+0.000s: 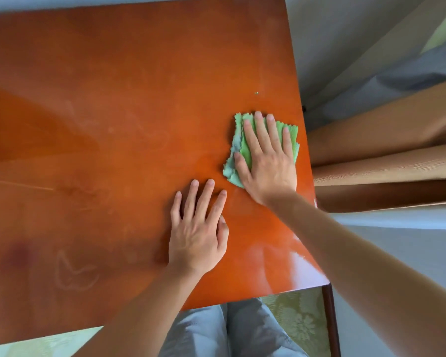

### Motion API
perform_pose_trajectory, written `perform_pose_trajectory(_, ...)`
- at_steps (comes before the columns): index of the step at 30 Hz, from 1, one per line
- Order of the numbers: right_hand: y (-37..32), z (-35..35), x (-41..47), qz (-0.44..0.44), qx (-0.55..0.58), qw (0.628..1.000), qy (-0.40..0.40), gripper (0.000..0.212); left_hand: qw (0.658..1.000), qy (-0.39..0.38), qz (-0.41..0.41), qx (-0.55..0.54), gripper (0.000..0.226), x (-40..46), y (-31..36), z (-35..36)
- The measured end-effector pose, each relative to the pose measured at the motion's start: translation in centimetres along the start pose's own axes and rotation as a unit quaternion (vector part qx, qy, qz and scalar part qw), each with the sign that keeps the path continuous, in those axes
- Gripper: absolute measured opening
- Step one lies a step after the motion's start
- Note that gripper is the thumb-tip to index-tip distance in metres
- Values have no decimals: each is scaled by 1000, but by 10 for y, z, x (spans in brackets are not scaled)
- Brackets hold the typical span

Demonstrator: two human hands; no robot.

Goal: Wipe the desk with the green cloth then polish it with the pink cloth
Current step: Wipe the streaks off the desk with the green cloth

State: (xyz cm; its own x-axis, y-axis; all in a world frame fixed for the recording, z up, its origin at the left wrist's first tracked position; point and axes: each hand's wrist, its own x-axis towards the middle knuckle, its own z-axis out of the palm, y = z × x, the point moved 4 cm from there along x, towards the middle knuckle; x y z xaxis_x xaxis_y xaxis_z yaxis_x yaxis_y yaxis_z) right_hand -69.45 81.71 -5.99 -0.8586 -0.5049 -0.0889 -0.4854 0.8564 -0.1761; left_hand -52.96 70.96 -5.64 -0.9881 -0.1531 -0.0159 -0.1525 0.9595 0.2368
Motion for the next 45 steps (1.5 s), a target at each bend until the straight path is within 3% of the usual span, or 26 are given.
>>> perform_pose_trajectory(8,1,2,-17,-1,-12,1000,-25,70,999,10,29,-43,39,50,-10,-20)
perform_pose_trajectory(17,21,-9,56,12,-25,999,-23,71,997,-51,57,15,53,176,-32,-14)
perform_pose_trajectory(25,34,-16,137,7,-43,999,-11,72,998,-17,62,25,52,177,-32,-9)
perform_pose_trajectory(36,32,-12,65,-26,-15,1000,-6,69,998,10,66,14,51,176,-33,-8)
perform_pose_trajectory(45,49,-23,128,-5,-46,998,-44,73,998,10,60,0,51,177,-32,-11)
